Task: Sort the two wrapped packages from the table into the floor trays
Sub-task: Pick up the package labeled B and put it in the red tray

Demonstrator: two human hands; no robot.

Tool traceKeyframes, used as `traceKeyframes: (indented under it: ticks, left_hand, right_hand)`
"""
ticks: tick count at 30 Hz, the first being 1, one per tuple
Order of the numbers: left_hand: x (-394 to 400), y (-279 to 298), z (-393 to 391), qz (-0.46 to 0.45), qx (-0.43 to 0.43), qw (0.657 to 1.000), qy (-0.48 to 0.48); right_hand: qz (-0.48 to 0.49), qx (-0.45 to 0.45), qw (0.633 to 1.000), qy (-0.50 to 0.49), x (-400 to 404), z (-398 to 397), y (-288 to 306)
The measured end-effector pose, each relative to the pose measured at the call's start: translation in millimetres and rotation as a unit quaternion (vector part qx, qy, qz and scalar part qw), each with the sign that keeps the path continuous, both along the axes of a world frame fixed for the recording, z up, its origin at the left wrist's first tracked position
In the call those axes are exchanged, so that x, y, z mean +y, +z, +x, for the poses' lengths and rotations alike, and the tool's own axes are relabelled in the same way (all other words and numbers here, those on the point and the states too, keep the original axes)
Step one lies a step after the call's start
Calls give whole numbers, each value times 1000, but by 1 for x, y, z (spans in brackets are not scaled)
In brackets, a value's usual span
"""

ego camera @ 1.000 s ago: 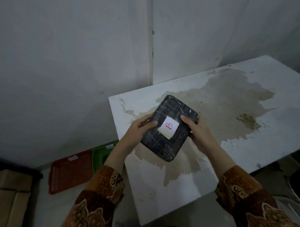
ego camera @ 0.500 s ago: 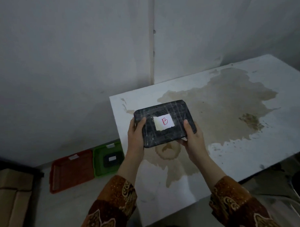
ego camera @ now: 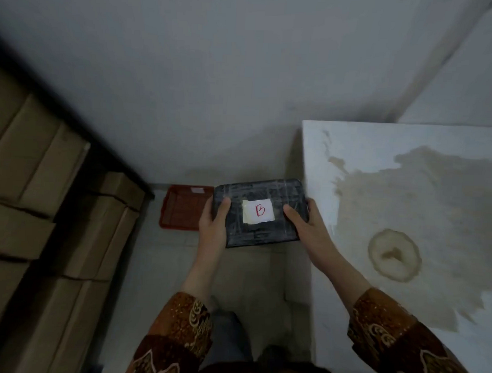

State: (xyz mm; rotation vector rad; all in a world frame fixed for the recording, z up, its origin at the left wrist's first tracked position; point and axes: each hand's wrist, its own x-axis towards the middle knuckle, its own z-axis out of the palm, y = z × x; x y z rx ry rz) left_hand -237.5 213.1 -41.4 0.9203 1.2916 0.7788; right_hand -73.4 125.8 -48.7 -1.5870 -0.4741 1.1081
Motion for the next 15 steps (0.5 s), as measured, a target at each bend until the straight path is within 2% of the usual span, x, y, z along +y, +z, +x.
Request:
traceKeyframes:
  ticks: [4,8,11,15]
  left_hand:
    - [48,-23,-50,-37,27,998,48]
    - [114,-51,-102,-58,51,996,48]
    - [164,-85,-138,-60,87,994,17]
    - [227,-149,-166,-36,162,986,-17]
  right_hand:
    - [-24,-3,1000,-11,56,-55,-27]
    - [-78,40,995,-52,116,-115,-58]
    - [-139,-7,989,-55,166,-149,-90]
    - [-225,-77,971,33,236,-171,-149]
